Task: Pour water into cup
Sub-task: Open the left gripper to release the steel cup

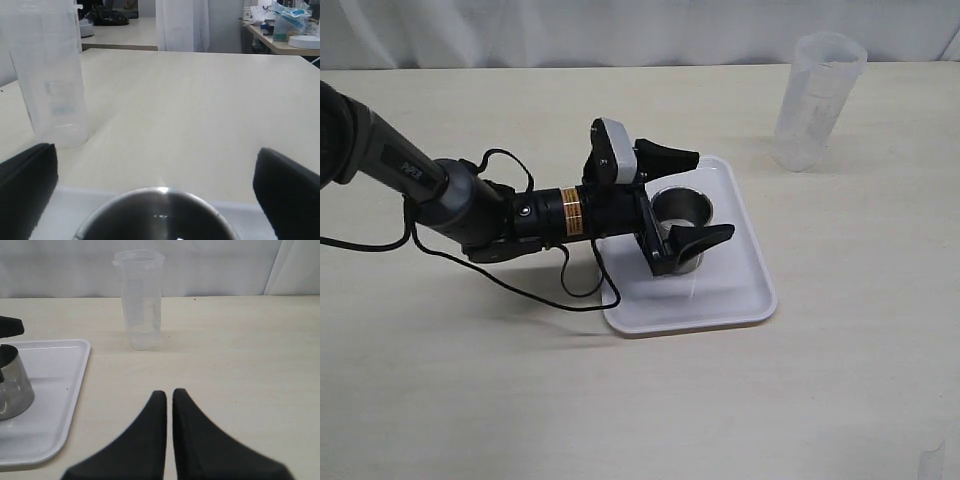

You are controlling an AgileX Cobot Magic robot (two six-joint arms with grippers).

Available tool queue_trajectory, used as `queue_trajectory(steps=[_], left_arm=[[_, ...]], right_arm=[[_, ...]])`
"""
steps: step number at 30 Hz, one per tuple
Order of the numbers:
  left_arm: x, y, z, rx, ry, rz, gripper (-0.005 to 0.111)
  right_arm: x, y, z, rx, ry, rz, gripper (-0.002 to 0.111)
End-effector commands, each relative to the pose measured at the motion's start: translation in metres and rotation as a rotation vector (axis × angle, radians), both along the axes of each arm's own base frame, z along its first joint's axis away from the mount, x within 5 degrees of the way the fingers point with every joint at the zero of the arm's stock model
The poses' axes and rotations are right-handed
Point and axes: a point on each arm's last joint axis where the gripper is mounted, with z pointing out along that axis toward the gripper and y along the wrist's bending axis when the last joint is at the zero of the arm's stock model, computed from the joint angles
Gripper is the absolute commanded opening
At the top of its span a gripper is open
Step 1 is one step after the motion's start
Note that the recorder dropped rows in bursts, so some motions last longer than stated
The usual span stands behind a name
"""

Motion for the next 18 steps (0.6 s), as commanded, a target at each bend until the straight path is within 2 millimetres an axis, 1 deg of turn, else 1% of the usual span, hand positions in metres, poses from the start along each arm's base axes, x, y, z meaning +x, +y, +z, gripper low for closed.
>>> queue_trajectory(steps=[1,5,9,18], left_arm=[[0.008,0.006,0.012,-0.03,-0.035,0.022,0.105],[0.01,0.008,0.015,-0.034,-0.039,0.029,0.105],[0.01,0.007,0.022,-0.043,-0.054,0.03,0.105],[0.012,0.007,0.055,-0.098,-0.074,0.04,0.105]], right_arm=[[0.0,0.0,-0.001,-0.002,-0.001,0.004,0.004],[0.0,0.0,-0.001,-0.002,-0.001,0.004,0.004],[0.0,0.0,-0.001,-0.002,-0.001,0.004,0.004],[0.0,0.0,-0.001,-0.002,-0.001,0.004,0.004]])
